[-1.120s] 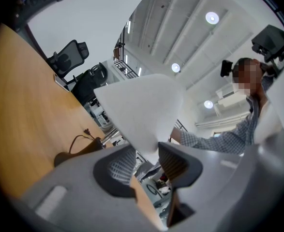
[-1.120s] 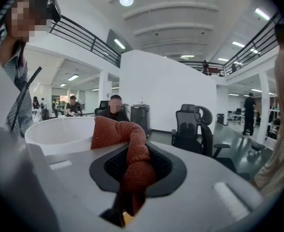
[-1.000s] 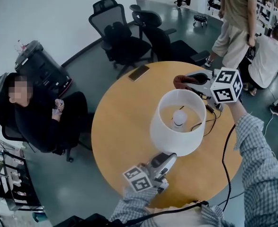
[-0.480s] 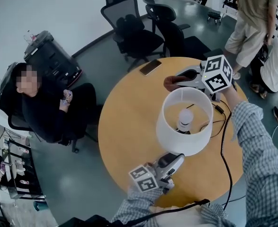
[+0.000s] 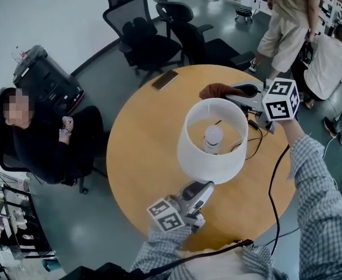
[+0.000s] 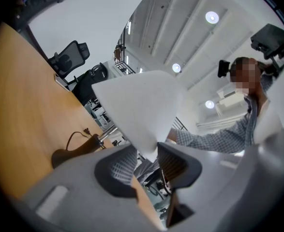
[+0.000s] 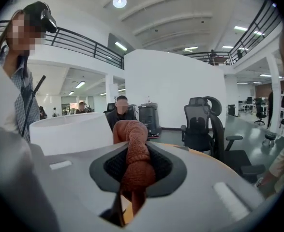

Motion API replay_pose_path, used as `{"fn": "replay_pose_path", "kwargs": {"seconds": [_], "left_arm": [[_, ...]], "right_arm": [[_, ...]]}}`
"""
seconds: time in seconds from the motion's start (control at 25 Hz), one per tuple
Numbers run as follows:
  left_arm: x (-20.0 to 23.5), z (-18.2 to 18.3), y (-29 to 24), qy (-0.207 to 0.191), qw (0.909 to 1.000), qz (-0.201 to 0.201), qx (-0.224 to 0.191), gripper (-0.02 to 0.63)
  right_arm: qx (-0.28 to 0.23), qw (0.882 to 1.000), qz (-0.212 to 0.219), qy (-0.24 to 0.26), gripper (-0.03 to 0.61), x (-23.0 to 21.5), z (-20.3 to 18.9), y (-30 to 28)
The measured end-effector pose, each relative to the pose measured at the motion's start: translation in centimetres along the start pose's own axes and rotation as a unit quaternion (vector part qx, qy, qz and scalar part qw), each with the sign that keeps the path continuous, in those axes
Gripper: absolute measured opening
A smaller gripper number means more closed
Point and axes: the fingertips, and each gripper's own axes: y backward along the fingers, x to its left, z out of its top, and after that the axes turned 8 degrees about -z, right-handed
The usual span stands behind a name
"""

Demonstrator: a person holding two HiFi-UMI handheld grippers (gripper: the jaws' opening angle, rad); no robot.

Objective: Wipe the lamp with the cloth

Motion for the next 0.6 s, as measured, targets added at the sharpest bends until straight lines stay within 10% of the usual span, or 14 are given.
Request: {"fn": "replay_pose_path", "kwargs": {"seconds": [0.6], "left_arm": [[-0.3, 0.0, 0.2, 0.004, 0.9999, -0.01, 0.007, 0.126]], "right_arm": [[-0.105, 0.978, -0.115, -0.139, 0.061, 9.7, -8.7, 11.4]]}}
